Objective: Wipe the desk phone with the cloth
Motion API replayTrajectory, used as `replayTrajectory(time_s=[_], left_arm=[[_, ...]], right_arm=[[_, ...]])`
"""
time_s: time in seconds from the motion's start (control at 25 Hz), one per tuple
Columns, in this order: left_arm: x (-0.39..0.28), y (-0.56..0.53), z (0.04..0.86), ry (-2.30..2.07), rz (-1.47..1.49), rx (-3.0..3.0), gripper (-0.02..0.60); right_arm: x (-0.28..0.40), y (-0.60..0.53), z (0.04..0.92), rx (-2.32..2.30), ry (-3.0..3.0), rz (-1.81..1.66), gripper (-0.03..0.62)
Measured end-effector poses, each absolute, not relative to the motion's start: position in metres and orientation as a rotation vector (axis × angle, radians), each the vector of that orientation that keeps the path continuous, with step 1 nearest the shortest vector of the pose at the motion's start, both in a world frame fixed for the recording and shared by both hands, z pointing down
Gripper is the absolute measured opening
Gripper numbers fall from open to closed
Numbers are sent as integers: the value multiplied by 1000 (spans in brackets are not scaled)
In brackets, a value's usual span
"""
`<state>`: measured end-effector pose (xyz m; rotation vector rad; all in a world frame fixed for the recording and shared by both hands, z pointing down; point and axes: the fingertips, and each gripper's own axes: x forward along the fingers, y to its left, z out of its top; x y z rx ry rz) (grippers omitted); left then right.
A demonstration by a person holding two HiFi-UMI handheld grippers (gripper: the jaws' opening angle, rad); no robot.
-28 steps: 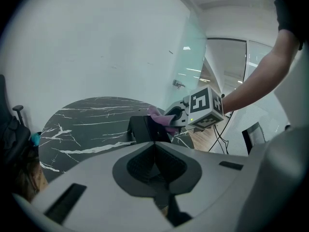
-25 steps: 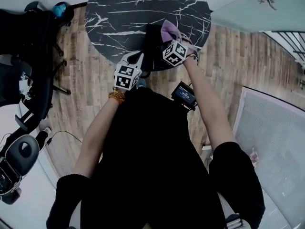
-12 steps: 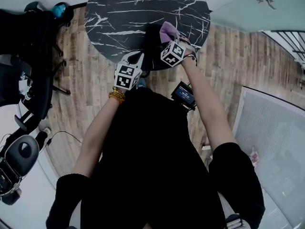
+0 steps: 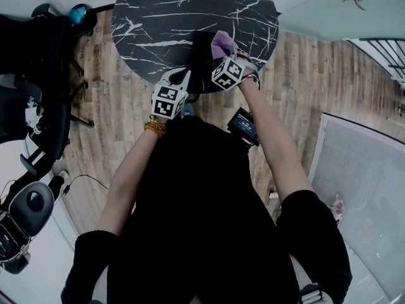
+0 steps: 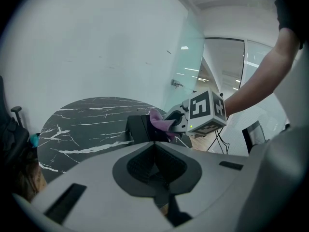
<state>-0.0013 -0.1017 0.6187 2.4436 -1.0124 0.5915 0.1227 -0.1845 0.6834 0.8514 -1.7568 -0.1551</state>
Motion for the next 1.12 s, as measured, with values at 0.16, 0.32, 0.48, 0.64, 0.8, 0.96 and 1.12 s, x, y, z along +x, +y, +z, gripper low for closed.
replayTrajectory(time_s=[0.16,0.32,0.48,0.64,0.8,0.96,1.12], left_arm=[[0,-101,618,-1007,595,2446,14],[0,-101,619,-1004,597,2447,14],[-1,-101,620,-1005,600,2445,14],[0,-100,620,-1001,600,2448,14],[2,-98,621,-994,604,2450,14],[2,-97,622,-992,606,2450,14],[1,-96,622,-991,608,2451,14]], right_arm=[[121,-181,684,852,-1763,-144,58],[121,-178,685,855,-1758,-147,58],[120,-173,689,845,-1759,-134,58],[119,-167,691,846,-1752,-126,58],[117,-160,697,832,-1754,-113,58],[115,-152,701,817,-1757,-97,58],[115,-145,703,803,-1757,-95,58]])
